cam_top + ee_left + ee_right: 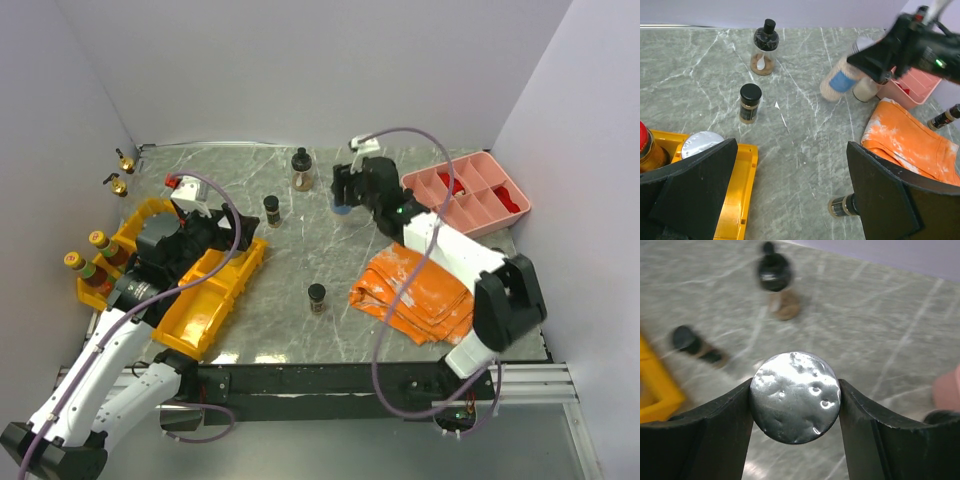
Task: Organize the condiment bottles
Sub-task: Pick up the bottle from the center of the board, then place the bottle at the center of the board, then pick up the bottle from the center of the board, then place the bottle in the storage box, then pick up the bottle from the center of the board.
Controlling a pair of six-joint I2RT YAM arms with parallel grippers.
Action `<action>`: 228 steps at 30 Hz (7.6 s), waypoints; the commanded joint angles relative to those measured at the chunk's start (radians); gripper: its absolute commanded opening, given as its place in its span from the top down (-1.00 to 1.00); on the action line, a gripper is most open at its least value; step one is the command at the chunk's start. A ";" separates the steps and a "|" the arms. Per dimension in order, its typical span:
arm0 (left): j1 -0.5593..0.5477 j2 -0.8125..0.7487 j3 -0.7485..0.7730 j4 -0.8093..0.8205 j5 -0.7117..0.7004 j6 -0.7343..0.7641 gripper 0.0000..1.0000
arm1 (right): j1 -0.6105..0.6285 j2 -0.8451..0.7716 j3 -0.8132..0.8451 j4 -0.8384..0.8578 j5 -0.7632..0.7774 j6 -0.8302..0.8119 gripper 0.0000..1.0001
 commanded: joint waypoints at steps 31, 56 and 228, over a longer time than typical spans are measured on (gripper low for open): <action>0.007 -0.183 -0.048 0.051 -0.353 -0.015 -0.93 | 0.720 -0.018 -0.210 0.237 0.291 0.176 -0.15; 0.007 -0.030 0.127 -0.277 -0.190 -0.027 -0.93 | 0.748 -0.476 -0.286 -0.140 0.417 0.179 -1.00; -0.667 0.653 0.168 -0.165 -0.353 -0.282 -0.50 | 0.717 -1.257 -0.604 -0.393 0.692 0.393 -0.98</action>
